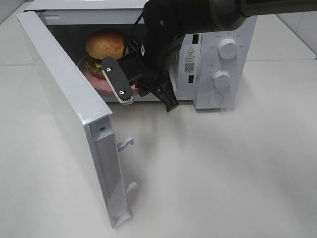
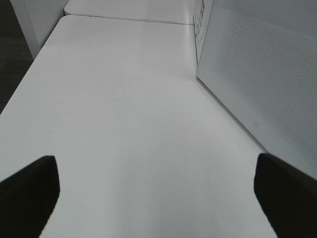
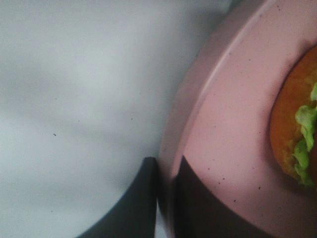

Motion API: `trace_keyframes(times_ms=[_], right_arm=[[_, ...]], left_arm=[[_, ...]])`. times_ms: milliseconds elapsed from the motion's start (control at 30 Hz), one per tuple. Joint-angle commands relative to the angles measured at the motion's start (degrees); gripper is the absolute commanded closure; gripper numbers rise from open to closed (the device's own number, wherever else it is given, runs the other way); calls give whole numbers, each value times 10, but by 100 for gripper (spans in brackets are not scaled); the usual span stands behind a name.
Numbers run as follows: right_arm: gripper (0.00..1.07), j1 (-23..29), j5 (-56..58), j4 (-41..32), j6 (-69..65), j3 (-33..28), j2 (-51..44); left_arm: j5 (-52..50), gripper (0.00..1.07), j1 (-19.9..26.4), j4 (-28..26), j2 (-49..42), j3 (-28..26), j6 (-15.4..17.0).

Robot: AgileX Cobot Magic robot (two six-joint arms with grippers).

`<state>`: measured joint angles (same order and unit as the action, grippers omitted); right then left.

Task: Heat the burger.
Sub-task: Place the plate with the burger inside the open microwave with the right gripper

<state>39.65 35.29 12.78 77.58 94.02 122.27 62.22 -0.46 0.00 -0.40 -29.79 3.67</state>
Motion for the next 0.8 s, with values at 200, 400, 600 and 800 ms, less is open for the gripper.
trace_keyframes(times_ms=[200, 400, 600, 800], right_arm=[[104, -4, -21, -1, -13, 66, 28], [104, -4, 6, -1, -23, 123, 60], [104, -4, 15, -1, -30, 157, 80], [104, -4, 31, -1, -32, 199, 111]], left_arm=[[-9, 4, -2, -6, -2, 2, 0], [-9, 4, -2, -6, -2, 2, 0], [-9, 4, -2, -6, -2, 2, 0], [-9, 4, -2, -6, -2, 2, 0]])
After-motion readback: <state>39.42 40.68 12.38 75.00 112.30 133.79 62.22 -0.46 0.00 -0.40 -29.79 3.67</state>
